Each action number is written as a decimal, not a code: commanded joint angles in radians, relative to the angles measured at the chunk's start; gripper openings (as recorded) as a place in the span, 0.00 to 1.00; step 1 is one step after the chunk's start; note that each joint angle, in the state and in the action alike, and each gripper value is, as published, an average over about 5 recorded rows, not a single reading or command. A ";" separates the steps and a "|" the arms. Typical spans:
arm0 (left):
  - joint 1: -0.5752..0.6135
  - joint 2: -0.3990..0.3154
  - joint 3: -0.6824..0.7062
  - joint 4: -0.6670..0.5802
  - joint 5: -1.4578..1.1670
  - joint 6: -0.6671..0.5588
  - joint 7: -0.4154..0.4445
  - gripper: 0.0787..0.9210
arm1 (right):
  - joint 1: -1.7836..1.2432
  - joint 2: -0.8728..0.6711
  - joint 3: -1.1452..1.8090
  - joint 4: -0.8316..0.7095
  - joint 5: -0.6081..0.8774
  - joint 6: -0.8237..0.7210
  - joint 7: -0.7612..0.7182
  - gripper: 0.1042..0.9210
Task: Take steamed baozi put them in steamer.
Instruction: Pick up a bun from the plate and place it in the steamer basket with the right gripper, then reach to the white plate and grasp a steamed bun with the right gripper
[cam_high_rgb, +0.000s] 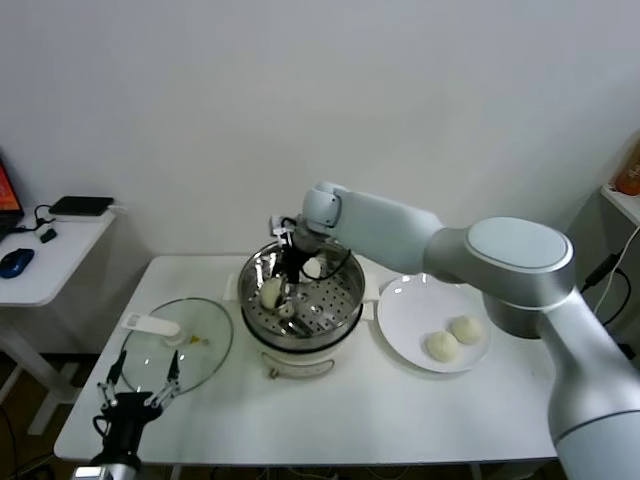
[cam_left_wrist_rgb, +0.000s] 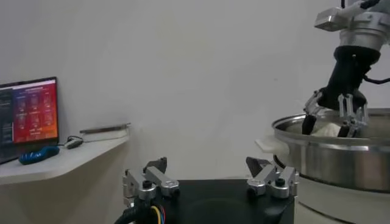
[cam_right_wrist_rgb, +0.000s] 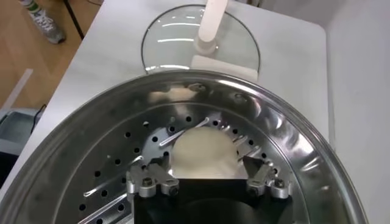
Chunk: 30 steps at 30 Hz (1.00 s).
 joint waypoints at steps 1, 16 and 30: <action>0.002 -0.002 -0.001 -0.003 0.001 0.001 0.000 0.88 | 0.040 -0.054 -0.014 0.059 0.015 0.000 -0.013 0.88; 0.003 0.000 -0.002 -0.014 0.006 0.010 0.001 0.88 | 0.404 -0.378 -0.193 0.357 0.168 0.052 -0.100 0.88; 0.014 -0.001 0.009 -0.030 0.011 0.010 0.007 0.88 | 0.416 -0.701 -0.232 0.473 -0.098 0.103 -0.174 0.88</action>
